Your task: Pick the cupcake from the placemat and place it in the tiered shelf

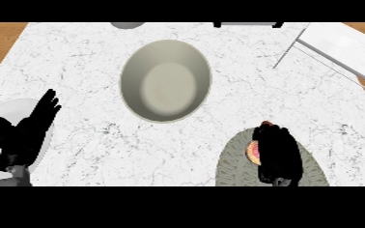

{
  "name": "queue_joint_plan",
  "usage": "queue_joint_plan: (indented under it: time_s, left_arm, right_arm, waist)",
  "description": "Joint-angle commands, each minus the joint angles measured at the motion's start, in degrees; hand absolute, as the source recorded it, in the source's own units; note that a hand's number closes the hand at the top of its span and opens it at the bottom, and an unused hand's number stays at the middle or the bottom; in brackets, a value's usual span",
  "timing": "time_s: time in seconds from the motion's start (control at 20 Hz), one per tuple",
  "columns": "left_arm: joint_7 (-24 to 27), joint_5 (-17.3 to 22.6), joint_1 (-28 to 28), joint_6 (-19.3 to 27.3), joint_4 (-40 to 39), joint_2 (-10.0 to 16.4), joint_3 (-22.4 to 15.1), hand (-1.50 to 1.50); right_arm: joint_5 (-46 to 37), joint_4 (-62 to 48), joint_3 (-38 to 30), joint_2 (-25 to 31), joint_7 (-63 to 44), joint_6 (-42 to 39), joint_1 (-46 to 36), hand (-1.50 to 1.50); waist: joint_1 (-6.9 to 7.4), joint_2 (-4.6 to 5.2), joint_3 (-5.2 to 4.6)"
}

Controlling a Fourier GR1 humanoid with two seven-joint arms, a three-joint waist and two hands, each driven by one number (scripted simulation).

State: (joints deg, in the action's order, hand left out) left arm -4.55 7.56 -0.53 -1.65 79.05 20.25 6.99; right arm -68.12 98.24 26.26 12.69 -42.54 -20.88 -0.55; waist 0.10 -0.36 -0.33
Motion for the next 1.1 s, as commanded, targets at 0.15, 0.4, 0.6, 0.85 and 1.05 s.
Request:
queue_joint_plan:
  time_s: [0.15,0.4,0.6,0.85,1.05]
  left_arm:
    - [0.5,-0.1,2.9,-2.3,2.0,-0.3,1.7,0.00]
    - [-1.7,-1.1,3.1,-1.7,4.2,-1.9,2.1,0.00]
    - [-1.9,-2.5,3.0,-2.0,4.7,-3.3,1.5,0.00]
    - [-2.3,-2.9,1.2,-1.5,3.1,-3.0,1.6,0.00]
    - [-0.8,-2.1,1.6,-2.8,2.8,-2.7,2.2,0.00]
  right_arm:
    - [-4.0,1.9,2.8,2.1,2.6,1.9,5.5,1.50]
    - [-8.9,1.6,4.4,-2.2,0.4,1.9,1.0,1.50]
    - [-8.6,6.7,2.1,0.9,4.8,3.1,2.3,1.50]
    - [-2.3,5.8,-10.8,-1.0,4.1,3.4,-5.4,1.50]
    - [5.1,2.5,-24.3,-1.5,2.6,2.1,-14.7,1.50]
  waist:
    - [-0.18,0.27,0.33]
    - [0.00,0.29,0.33]
    - [-0.12,0.30,0.33]
    - [0.10,0.46,0.35]
    - [0.42,0.54,0.34]
